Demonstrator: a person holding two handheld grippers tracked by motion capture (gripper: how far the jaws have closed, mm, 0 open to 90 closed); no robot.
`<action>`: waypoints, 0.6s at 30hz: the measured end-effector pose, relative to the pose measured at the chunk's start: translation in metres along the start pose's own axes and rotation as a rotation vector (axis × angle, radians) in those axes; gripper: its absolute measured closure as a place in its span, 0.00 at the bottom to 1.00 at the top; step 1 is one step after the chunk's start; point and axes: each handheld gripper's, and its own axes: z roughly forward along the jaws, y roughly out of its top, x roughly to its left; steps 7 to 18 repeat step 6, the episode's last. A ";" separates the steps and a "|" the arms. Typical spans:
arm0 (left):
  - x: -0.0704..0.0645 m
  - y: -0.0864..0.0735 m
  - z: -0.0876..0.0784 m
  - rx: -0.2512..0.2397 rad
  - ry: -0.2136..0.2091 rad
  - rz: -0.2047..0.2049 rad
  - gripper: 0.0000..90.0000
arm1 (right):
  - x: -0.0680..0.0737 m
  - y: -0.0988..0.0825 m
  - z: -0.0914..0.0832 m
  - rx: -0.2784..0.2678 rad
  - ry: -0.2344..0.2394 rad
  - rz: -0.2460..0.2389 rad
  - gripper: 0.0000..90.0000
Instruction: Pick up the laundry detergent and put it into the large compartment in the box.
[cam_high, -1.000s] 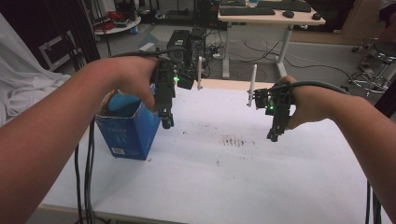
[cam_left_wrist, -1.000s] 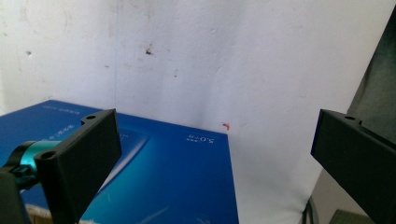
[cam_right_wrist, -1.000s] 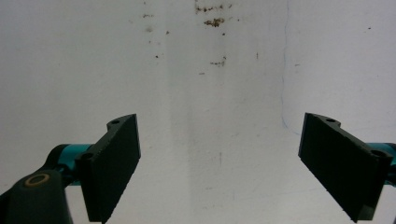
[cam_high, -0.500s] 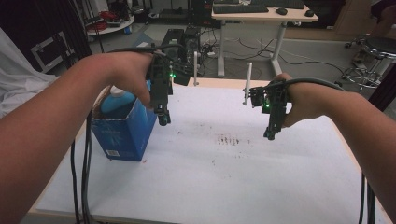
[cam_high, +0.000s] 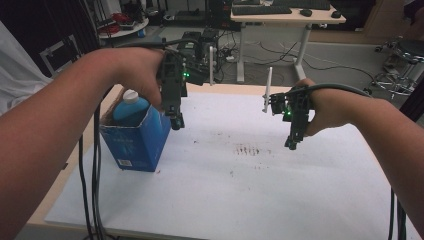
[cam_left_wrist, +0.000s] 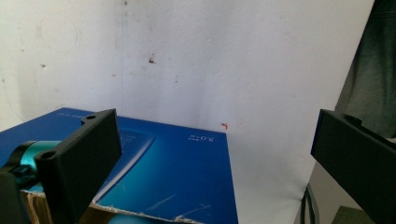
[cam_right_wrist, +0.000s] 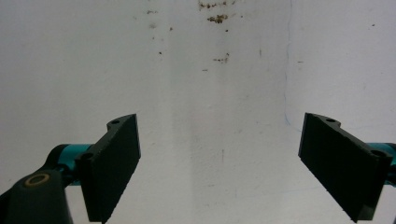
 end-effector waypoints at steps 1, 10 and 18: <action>0.000 0.000 0.000 0.001 0.000 -0.003 0.02 | -0.001 0.000 0.000 -0.003 0.000 -0.006 0.13; -0.001 0.002 0.002 0.003 -0.010 0.006 0.02 | 0.000 0.001 0.001 -0.004 0.002 -0.007 0.13; -0.001 0.002 0.002 0.003 -0.010 0.006 0.02 | 0.000 0.001 0.001 -0.004 0.002 -0.007 0.13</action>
